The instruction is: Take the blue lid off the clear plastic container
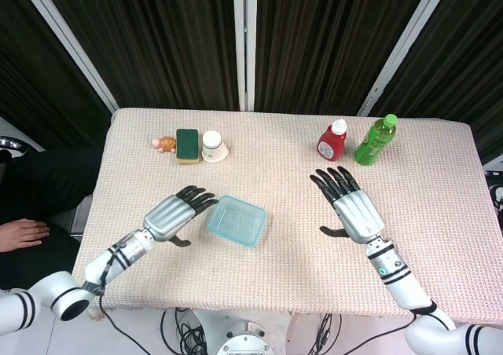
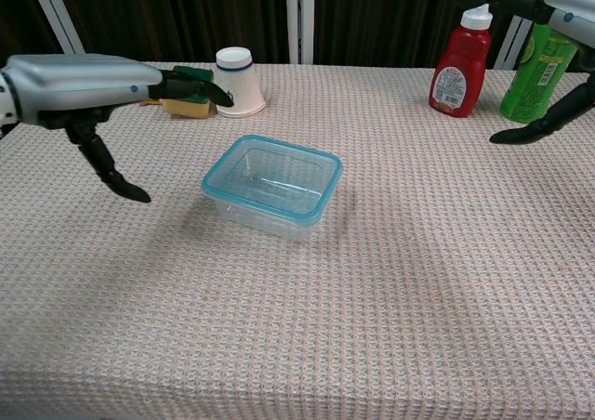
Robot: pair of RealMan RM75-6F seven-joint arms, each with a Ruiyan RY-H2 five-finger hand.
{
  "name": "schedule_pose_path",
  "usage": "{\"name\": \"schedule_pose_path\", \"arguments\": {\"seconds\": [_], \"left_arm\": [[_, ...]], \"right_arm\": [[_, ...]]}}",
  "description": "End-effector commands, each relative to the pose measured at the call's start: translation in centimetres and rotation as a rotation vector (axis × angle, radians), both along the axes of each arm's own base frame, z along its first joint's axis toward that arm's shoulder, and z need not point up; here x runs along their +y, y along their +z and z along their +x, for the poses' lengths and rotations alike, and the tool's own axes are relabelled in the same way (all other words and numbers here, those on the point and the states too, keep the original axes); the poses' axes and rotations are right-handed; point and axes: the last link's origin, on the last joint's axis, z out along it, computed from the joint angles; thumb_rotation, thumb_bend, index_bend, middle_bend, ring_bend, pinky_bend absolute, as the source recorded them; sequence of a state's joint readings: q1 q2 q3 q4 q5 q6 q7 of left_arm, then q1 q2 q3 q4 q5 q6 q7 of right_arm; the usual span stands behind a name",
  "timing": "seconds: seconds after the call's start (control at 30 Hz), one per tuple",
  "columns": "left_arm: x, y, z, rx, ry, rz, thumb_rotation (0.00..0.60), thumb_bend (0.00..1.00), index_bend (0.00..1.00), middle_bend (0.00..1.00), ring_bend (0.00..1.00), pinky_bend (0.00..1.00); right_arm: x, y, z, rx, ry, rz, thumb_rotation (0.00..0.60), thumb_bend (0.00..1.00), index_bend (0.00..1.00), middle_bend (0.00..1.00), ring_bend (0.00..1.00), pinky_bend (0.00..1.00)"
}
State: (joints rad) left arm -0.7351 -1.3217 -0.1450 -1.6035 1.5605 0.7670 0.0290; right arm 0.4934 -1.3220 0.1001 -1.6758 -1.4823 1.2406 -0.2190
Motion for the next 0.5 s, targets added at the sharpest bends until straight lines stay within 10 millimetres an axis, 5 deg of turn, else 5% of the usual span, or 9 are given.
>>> {"name": "schedule_pose_path", "arguments": {"seconds": [0.03,0.23,0.5], "left_arm": [[0.8,-2.0,3.1,0.025,-0.039,-0.039,0.6,0.07,0.04,0.01,0.0,0.07],[2.0,-4.2,5.4,0.074,-0.021,-0.07,0.6,0.07,0.03,0.0,0.0,0.07],[2.8,-4.7,5.7,0.146,0.067,-0.089,0.6,0.07,0.03,0.0,0.0,0.07]], "right_arm": [[0.6,0.2,-0.6,-0.004,-0.011,0.001,0.6,0.0,0.0,0.07,0.0,0.0],[0.8,0.0,-1.7,-0.016,-0.029,0.013,0.6,0.0,0.0,0.07,0.0,0.0],[0.9,-0.5,-2.3,-0.021,-0.026,0.035,0.6,0.0,0.0,0.07,0.0,0.0]]}}
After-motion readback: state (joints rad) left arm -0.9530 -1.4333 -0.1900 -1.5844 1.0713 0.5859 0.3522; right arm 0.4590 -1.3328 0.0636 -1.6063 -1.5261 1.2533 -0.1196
